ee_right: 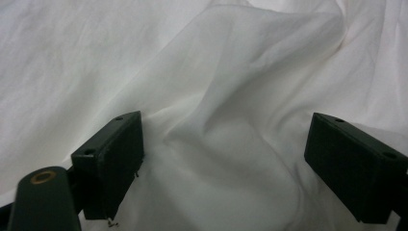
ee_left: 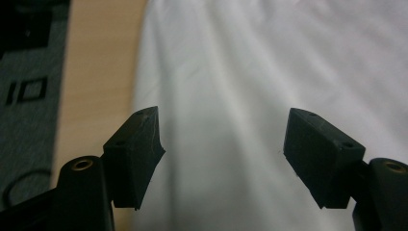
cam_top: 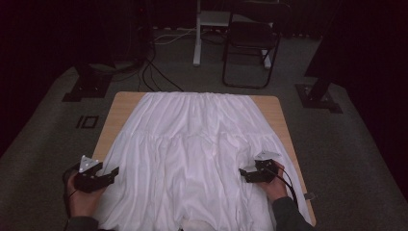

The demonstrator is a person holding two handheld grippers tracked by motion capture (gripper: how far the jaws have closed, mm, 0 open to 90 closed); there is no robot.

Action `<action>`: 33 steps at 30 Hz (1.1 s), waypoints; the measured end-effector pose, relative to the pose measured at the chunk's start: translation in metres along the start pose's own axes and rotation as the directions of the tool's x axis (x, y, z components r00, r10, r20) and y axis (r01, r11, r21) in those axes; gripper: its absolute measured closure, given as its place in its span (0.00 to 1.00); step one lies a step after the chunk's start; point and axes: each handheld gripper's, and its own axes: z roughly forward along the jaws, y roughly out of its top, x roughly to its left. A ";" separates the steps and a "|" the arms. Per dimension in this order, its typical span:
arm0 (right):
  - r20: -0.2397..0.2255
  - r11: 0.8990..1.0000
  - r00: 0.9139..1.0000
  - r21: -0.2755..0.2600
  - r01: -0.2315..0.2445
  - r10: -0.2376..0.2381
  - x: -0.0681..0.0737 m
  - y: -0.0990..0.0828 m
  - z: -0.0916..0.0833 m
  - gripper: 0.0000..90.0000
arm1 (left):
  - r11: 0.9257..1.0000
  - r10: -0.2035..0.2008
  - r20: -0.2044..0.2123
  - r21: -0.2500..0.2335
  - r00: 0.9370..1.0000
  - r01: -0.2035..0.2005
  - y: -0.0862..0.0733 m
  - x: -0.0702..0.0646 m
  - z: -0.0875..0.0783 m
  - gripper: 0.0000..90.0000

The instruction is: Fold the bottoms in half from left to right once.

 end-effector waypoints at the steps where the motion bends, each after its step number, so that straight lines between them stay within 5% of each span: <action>1: 0.000 1.000 1.000 0.000 0.000 0.000 0.000 0.000 0.000 0.15 | 0.999 -0.025 -0.020 0.040 0.999 0.026 -0.012 0.010 -0.001 0.30; 7: 0.000 1.000 1.000 0.000 0.000 0.000 0.000 0.000 0.000 0.15 | 0.993 -0.026 -0.006 0.117 1.000 0.027 -0.030 0.011 0.005 0.20; 12: 0.003 1.000 1.000 -0.001 -0.002 0.002 0.000 0.000 0.000 0.15 | 0.993 -0.030 -0.021 0.114 0.999 0.032 -0.033 0.008 0.006 0.17; 19: 0.007 1.000 1.000 -0.002 -0.007 0.007 0.001 -0.001 -0.001 0.15 | 0.992 0.017 -0.041 0.122 0.999 -0.011 -0.037 -0.002 0.004 0.17; 22: 0.011 1.000 1.000 -0.004 -0.008 0.008 0.001 -0.002 -0.002 0.16 | 0.991 0.042 -0.011 0.126 0.999 -0.040 -0.035 -0.008 0.001 0.30; 27: 0.011 1.000 1.000 -0.010 -0.010 0.010 0.002 -0.002 -0.003 0.21 | 0.989 0.075 0.052 0.122 0.996 -0.080 -0.032 -0.015 0.000 0.82; 28: 0.010 1.000 1.000 -0.012 -0.012 0.012 0.003 -0.003 -0.003 0.23 | 0.988 0.082 0.070 0.125 0.994 -0.090 -0.030 -0.017 0.001 0.82; 29: 0.009 1.000 1.000 -0.021 -0.011 0.011 0.003 -0.003 -0.005 0.28 | 0.987 0.089 0.074 0.125 0.993 -0.097 -0.029 -0.019 0.002 0.94; 30: 0.009 1.000 1.000 -0.025 -0.012 0.012 0.003 -0.004 -0.005 0.32 | 0.982 0.121 0.062 0.135 0.991 -0.129 -0.026 -0.023 0.004 0.95; 33: 0.004 0.999 1.000 -0.034 -0.018 0.018 0.003 -0.005 -0.007 0.42 | 0.982 0.137 0.074 0.124 0.988 -0.145 -0.021 -0.025 0.004 0.96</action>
